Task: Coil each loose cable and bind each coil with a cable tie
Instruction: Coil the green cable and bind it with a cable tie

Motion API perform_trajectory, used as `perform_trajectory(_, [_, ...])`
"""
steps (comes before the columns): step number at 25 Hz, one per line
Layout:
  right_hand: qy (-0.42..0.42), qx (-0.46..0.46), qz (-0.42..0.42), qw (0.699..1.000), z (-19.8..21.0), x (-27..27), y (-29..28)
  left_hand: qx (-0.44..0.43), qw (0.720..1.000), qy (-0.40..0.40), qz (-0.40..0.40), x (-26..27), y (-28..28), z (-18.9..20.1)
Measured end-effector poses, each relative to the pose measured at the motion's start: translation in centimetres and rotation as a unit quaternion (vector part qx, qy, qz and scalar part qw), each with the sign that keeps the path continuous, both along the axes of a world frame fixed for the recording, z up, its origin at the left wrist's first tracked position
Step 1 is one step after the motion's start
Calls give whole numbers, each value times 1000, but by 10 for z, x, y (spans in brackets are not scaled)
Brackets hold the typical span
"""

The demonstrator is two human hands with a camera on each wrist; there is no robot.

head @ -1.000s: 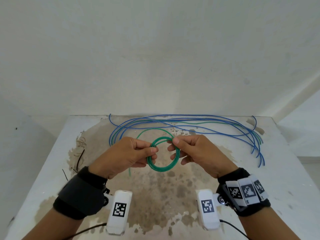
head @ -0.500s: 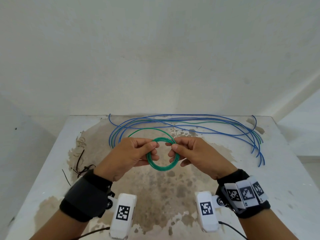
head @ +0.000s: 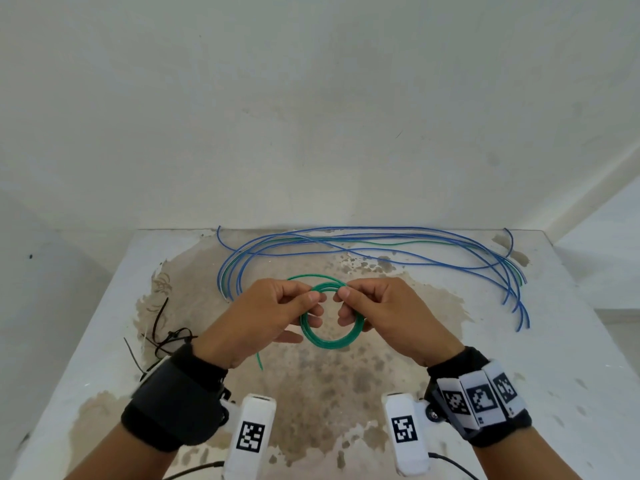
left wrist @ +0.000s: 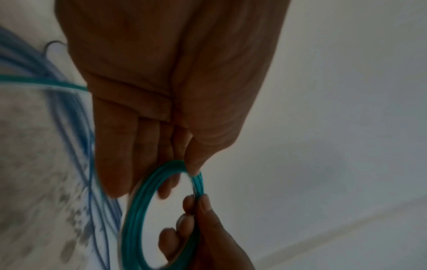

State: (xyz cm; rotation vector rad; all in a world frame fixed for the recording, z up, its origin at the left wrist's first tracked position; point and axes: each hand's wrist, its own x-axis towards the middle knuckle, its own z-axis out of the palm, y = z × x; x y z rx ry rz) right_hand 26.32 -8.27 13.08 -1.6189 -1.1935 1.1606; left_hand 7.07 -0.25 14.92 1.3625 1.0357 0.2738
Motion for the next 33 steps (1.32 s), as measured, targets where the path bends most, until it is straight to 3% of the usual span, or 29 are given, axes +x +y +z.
perform_trajectory(4, [-6,-9,-7,1000,5,11,-1,167,977,129,-6,-10,8,18])
perform_trajectory(6, [0,-18,10,1000,8,12,0,278,954,102,44,-12,15,21])
perform_trajectory(8, [9,-24,22,999,10,10,1,317,945,84,18,-7,16,19])
perform_trajectory(11, [26,-17,-2,1000,11,7,4,263,962,47,-56,-4,15,4])
perform_trajectory(15, [52,-21,-25,998,7,6,3,143,990,11,-15,-1,10,-9])
perform_trajectory(23, [70,-40,-2,997,5,4,4,7,999,-39,-24,-2,6,-8])
perform_trajectory(27, [73,-39,10,997,1,3,4,-21,998,-38,-39,-3,6,-14])
perform_trajectory(30, [106,-39,-3,994,-4,4,7,-59,995,-83,13,-4,8,-18])
perform_trajectory(33, [277,-48,-81,956,-17,13,8,-121,961,-190,161,-5,19,-17])
